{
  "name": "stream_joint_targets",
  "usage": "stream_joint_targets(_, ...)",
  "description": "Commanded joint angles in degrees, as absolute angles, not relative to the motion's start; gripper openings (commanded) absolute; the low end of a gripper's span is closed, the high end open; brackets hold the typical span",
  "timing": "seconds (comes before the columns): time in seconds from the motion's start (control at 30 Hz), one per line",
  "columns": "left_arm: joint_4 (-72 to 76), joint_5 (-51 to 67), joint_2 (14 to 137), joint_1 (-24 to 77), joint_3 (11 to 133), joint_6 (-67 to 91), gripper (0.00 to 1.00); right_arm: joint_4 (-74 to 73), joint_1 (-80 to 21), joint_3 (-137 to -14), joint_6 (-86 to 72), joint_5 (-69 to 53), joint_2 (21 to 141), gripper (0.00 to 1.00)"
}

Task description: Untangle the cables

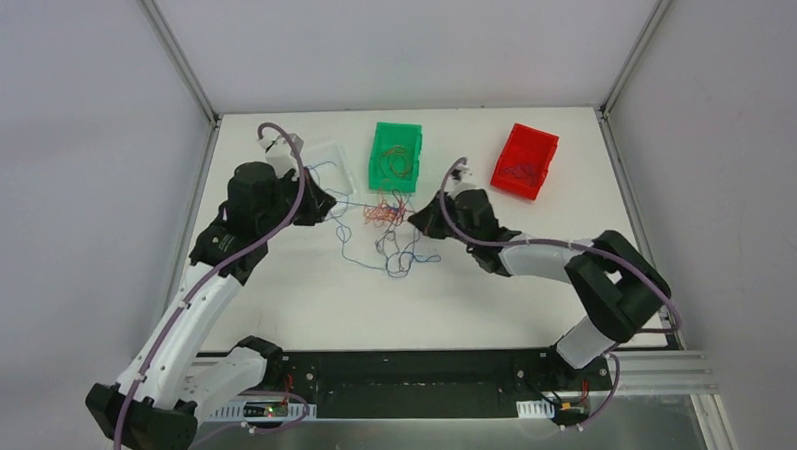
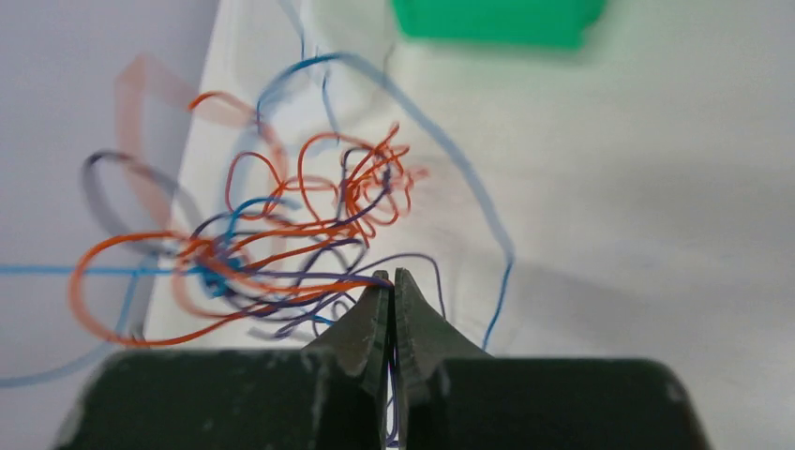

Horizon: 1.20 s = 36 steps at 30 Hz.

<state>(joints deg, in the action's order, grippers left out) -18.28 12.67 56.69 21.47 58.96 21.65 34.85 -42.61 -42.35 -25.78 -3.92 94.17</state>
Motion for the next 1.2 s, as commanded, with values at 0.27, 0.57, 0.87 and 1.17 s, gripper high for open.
stream_joint_targets(0.27,-24.9,-14.2,43.0,14.0,52.6,20.4,0.0,32.9,-17.1,-23.5,-50.0,14.3,73.9,0.0)
stream_joint_targets(0.57,-24.2,-10.8,43.8,14.0,51.8,18.6,0.0,27.4,-16.9,-21.1,-46.4,24.8,61.6,0.0)
stream_joint_targets(0.87,-24.0,-8.9,45.9,14.0,52.2,18.1,0.0,28.2,-18.4,-24.7,-38.7,18.3,63.4,0.0)
stream_joint_targets(1.17,-24.5,-28.4,40.0,10.8,49.3,22.5,0.0,8.9,-15.0,-26.1,-44.4,41.1,54.2,0.0)
